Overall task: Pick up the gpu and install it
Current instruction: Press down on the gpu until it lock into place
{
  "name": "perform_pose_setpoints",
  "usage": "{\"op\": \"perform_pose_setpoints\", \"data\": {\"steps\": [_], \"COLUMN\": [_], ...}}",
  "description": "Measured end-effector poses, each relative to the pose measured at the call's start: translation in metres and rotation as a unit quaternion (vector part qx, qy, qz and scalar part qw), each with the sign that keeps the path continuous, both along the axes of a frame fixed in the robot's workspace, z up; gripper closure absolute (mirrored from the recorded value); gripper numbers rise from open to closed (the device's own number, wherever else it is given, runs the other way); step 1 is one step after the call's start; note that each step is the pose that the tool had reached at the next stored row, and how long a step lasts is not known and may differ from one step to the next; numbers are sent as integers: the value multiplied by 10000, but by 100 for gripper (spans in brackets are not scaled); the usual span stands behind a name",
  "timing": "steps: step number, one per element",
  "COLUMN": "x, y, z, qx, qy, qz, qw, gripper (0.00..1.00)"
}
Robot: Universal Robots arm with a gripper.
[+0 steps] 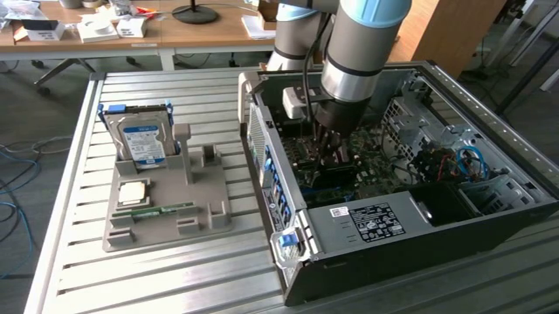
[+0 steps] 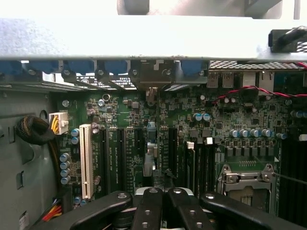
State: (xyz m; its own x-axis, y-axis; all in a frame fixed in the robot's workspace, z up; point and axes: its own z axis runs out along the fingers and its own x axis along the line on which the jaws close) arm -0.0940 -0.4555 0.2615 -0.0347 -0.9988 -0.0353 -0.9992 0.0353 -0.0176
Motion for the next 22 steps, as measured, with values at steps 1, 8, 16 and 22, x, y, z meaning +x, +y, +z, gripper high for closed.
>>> {"op": "perform_pose_setpoints", "data": {"steps": [1, 8, 16, 22], "x": [-1, -2, -2, -2], "y": [0, 1, 0, 1], "z": [-1, 84, 209, 287], "qx": [-1, 2, 3, 2], "qy": [1, 3, 5, 5], "qz": [0, -1, -1, -1], "qw": [10000, 10000, 10000, 10000], "gripper": [89, 89, 89, 89]}}
